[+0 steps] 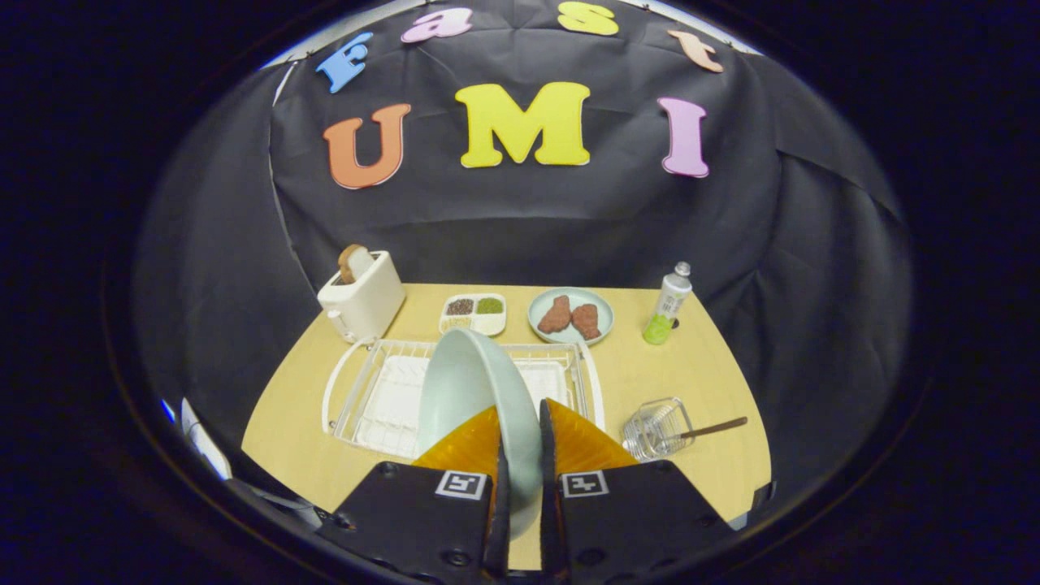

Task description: Take the plate from the dish rack, then take the spoon from the basket and place it into the plate.

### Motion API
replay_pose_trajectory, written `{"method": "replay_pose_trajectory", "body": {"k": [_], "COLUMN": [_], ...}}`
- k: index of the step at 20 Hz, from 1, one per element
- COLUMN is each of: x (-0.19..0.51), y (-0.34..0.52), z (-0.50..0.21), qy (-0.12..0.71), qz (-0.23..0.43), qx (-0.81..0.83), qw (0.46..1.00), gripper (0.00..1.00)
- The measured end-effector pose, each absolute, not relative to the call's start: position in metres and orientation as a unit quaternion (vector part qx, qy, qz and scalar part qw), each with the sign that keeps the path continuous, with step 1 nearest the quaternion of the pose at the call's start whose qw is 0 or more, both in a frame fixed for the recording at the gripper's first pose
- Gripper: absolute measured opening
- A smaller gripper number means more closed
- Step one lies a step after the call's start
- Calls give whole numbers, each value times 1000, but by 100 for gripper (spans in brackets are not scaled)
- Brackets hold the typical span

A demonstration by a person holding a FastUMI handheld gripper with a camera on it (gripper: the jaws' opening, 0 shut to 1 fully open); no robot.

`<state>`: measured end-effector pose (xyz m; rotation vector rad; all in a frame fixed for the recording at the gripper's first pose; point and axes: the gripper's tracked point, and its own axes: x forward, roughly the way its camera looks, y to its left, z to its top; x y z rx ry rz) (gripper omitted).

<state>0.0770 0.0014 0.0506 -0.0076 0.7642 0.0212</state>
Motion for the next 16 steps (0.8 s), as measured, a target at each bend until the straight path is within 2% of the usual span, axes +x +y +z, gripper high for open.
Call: {"method": "replay_pose_trajectory", "body": {"k": [7, 16], "x": [6, -16], "y": [-28, -3], "z": [-28, -145], "qy": [406, 486], "qz": [18, 44], "qx": [82, 186], "qw": [910, 853], "gripper": [20, 20]}}
